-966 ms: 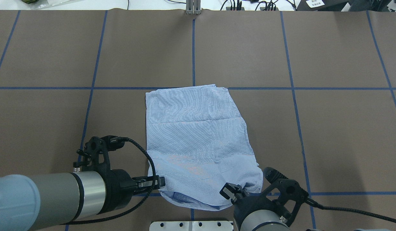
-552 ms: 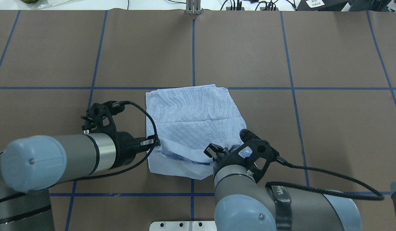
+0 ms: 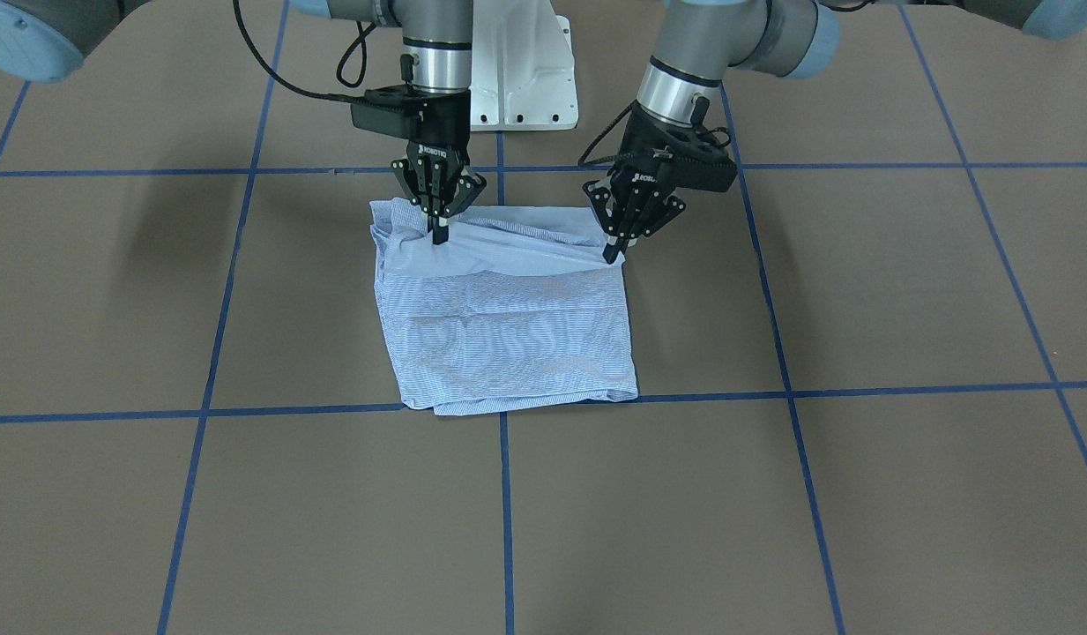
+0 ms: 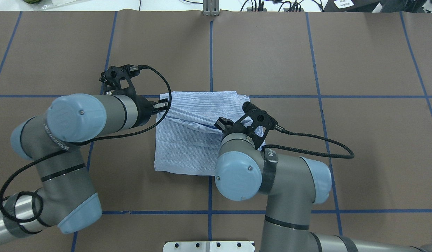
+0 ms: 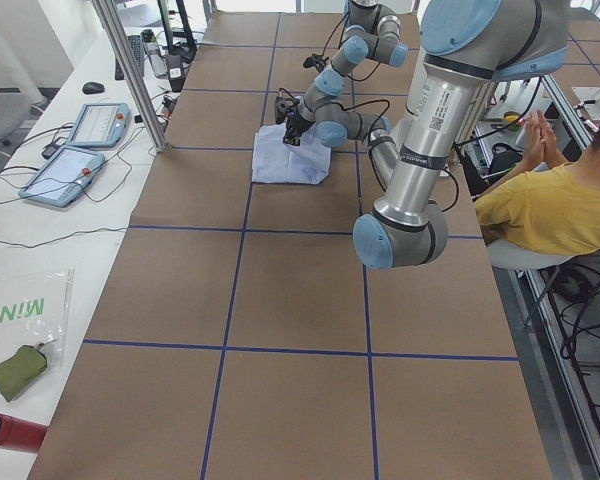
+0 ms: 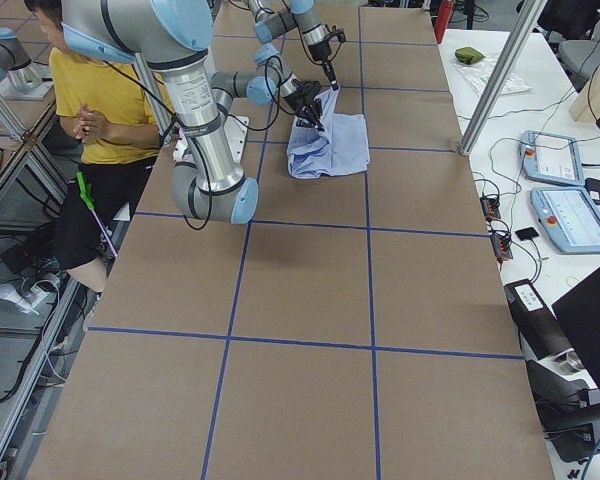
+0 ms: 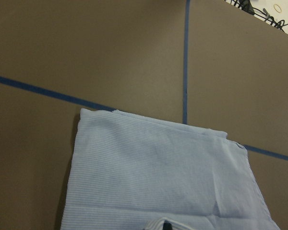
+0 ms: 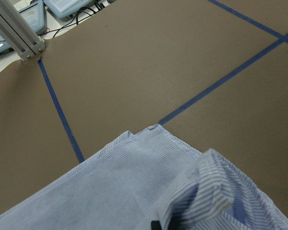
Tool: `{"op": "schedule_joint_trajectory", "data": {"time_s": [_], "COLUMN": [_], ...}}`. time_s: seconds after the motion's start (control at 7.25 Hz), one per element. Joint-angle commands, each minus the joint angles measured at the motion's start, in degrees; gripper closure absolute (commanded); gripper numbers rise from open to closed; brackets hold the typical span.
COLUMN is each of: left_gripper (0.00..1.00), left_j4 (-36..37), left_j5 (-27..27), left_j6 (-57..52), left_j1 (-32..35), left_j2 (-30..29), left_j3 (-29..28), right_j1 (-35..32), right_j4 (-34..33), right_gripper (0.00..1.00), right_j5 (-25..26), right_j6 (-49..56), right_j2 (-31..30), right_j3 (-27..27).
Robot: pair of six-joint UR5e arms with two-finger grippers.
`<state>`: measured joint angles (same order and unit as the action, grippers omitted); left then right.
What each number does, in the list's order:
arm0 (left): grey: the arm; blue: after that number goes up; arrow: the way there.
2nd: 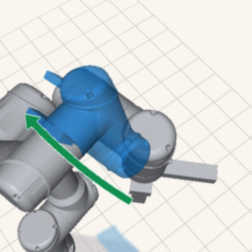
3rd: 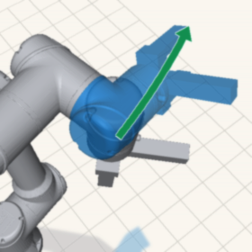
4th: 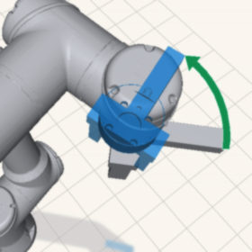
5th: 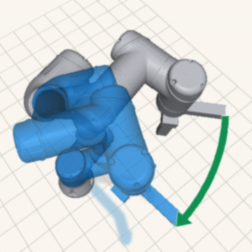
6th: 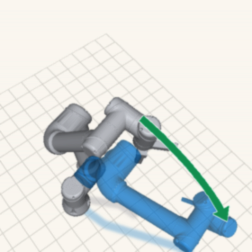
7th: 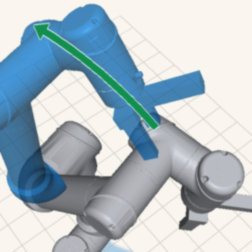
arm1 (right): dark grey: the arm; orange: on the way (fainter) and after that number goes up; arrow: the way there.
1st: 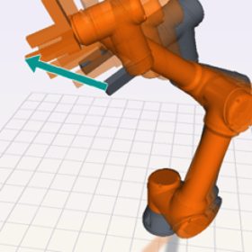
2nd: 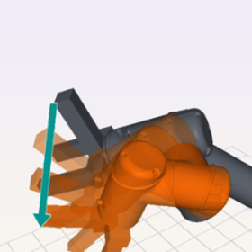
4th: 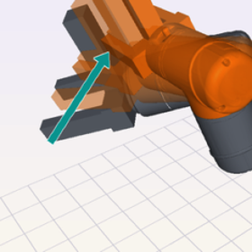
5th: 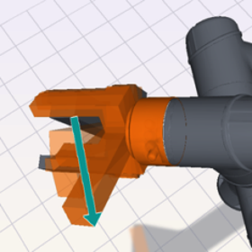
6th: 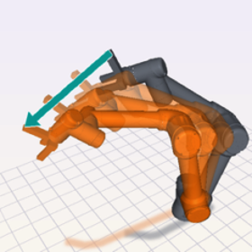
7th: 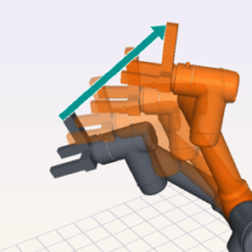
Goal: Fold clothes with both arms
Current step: 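Fold the held edge with both grippers over the shirt away from the robot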
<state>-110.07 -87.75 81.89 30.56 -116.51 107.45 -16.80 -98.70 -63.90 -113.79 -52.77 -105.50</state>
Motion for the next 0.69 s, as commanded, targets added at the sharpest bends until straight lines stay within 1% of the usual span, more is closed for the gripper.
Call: {"op": "schedule_joint_trajectory", "data": {"time_s": [0.0,0.14,0.41,0.55], "left_gripper": [1.0,1.0,1.0,1.0], "left_j4": [-4.42,-7.59,-8.23,-8.32], "left_j5": [2.67,3.02,3.02,3.02], "left_j6": [-1.21,-1.56,-5.16,-6.21], "left_j1": [0.72,0.9,2.21,2.57], "left_j2": [-5.99,-7.14,-7.86,-7.86], "left_j3": [-12.65,-17.05,-18.24,-18.85], "right_j1": [-3.32,-4.64,-7.01,-8.5], "right_j4": [1.66,2.01,10.5,11.76], "right_gripper": [1.0,1.0,1.0,1.0], "right_j5": [-1.65,-2.97,-4.56,-6.83], "right_j6": [2.42,3.3,7.51,7.88], "right_j2": [6.16,7.75,8.56,9.87], "right_j3": [10.1,13.1,18.63,21.1]}}
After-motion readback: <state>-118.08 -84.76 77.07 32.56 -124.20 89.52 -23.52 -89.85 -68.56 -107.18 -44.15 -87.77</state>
